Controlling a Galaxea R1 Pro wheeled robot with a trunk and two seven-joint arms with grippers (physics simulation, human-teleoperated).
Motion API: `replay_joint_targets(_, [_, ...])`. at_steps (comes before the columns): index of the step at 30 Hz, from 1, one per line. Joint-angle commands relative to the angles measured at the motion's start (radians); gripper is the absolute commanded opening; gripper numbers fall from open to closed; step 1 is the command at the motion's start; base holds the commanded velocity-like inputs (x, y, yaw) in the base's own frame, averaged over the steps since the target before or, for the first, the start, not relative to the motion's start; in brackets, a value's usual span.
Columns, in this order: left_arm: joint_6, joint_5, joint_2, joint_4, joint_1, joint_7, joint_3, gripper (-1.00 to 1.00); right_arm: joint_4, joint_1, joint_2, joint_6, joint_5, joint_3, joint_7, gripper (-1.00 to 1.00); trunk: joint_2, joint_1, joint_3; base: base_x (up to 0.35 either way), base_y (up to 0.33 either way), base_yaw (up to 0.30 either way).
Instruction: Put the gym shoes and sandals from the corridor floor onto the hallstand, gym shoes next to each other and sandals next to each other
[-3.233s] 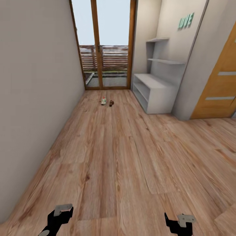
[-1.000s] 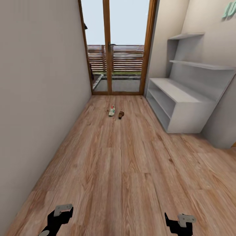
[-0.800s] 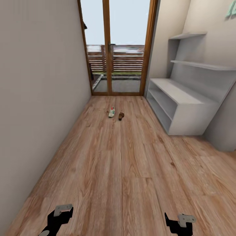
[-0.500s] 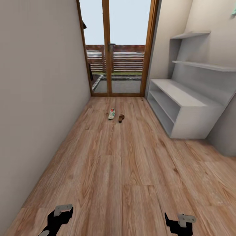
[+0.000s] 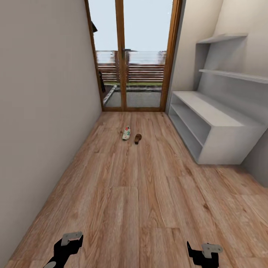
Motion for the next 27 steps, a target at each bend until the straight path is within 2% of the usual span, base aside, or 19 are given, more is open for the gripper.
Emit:
replay_joint_targets(1, [-0.003,0.006,0.000,0.001,-0.001,-0.002,0.001,1.00,0.001,-0.001,0.000,-0.003,-0.008,0.002,0.002,1.00,0.000,0.000,-0.001,0.338,0.000,0.000])
replay_joint_targets(27, [-0.003,0.006,0.000,0.001,0.000,-0.002,0.001,1.00,0.001,-0.001,0.000,-0.003,-0.008,0.002,0.002,1.00,0.000,0.000,-0.001,0.338,0.000,0.000])
